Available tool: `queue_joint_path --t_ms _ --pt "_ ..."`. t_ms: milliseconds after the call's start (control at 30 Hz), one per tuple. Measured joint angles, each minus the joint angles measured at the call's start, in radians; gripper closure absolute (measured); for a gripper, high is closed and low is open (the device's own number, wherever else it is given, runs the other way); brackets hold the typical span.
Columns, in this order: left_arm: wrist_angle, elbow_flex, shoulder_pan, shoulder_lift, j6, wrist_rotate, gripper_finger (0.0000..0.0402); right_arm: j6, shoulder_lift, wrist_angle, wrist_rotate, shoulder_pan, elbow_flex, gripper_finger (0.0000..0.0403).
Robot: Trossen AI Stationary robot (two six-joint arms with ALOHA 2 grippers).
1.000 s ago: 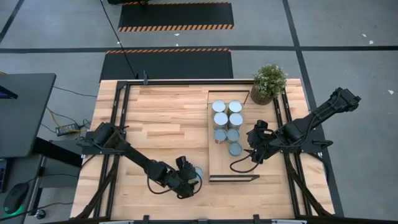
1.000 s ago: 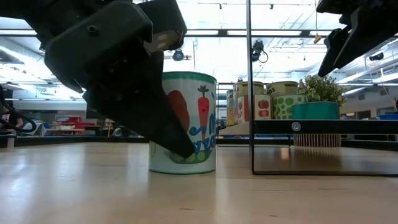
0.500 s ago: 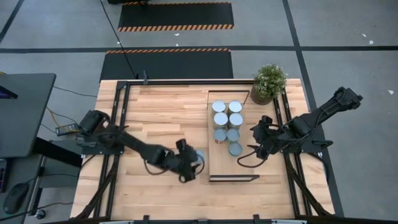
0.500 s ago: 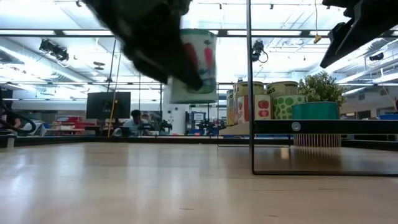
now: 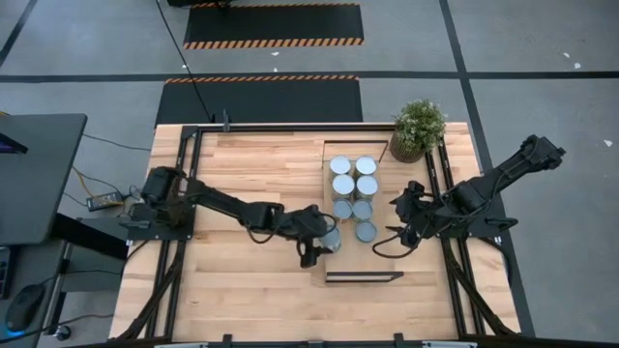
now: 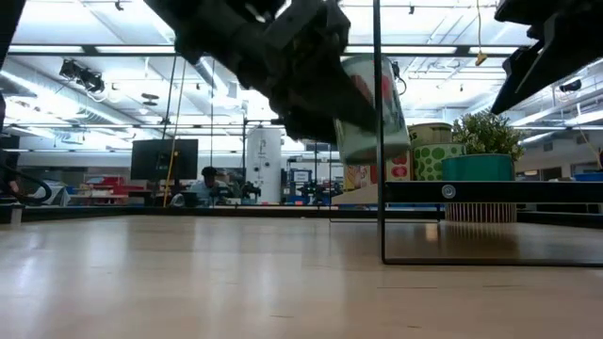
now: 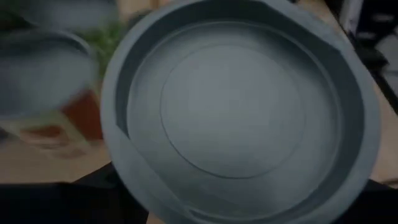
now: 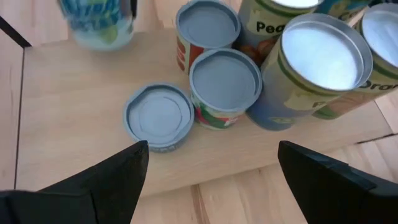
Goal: Pick and place cans onto a shelf
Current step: Put the canned mixed vegetables on the shelf
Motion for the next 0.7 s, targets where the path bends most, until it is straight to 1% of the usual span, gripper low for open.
queue_joint_path --t_ms 67,167,333,467,567,700 --pt "0.043 -0.001 0.0 0.03 0.002 0.046 0.0121 -0.008 -0.006 0.006 0.0 0.0 0.0 0.0037" --pt "0.071 0.0 -0.01 0.063 0.017 0.08 0.012 -0.02 -0.011 0.012 0.001 -0.001 0.0 0.0037" --pt "0.146 0.0 -0.036 0.092 0.071 0.059 0.0112 -0.029 -0.013 0.032 0.001 -0.003 -0.001 0.0037" --pt "0.151 0.001 -0.051 0.111 0.092 0.017 0.008 -0.029 -0.014 0.045 -0.001 -0.003 -0.001 0.0037" --pt "0.159 0.001 -0.053 0.125 0.091 0.006 0.0051 -0.029 -0.014 0.049 -0.002 -0.003 -0.001 0.0037" --pt "0.158 0.001 -0.053 0.135 0.097 -0.006 0.0034 -0.023 -0.014 0.049 -0.003 -0.003 -0.001 0.0037"
